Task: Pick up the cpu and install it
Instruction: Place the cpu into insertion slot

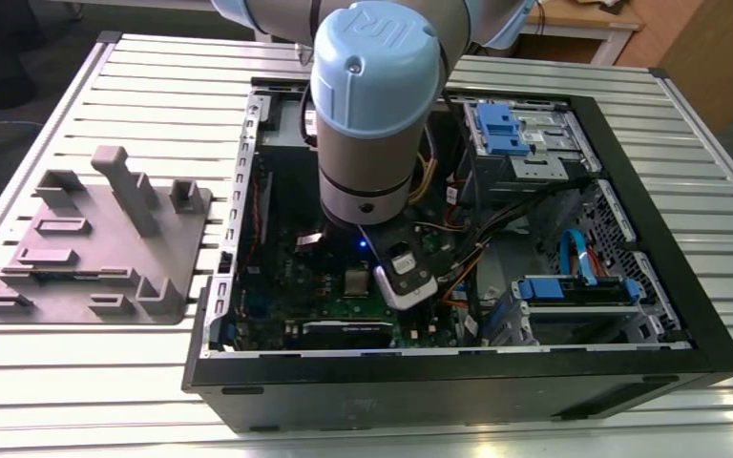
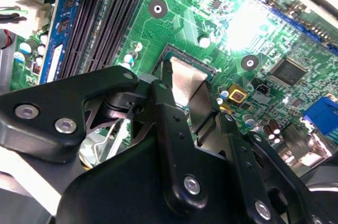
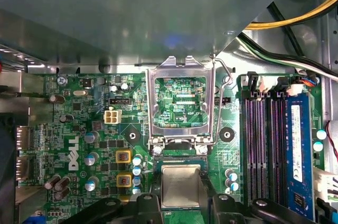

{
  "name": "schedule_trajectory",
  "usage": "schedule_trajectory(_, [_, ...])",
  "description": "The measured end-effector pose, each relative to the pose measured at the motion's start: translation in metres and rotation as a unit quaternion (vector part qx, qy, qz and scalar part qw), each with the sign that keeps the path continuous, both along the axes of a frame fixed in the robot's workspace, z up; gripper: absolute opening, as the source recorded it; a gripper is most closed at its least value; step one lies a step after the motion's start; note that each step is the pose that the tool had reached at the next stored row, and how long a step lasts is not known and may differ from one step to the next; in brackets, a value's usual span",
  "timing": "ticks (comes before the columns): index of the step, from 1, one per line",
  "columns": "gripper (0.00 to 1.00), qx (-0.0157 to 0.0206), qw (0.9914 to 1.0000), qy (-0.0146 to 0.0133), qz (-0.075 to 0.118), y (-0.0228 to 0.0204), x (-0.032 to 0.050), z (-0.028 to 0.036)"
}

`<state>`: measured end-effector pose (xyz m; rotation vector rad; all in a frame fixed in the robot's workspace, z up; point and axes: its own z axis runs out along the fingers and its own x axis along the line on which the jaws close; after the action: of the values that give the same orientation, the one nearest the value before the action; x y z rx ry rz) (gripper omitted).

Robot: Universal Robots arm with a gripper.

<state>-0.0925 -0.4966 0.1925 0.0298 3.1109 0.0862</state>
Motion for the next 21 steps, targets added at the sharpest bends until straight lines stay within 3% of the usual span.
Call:
schedule_trajectory(18, [0.38, 0.0002, 1.0, -0.0001, 0.0, 0.0, 0.0, 0.0049])
schedule_trajectory(20, [0.37, 0.0002, 1.0, -0.0001, 0.0, 0.0, 0.0, 0.0049])
schedule_trajectory(21, [0.31, 0.0002, 1.0, -0.0001, 0.0, 0.0, 0.0, 0.0049])
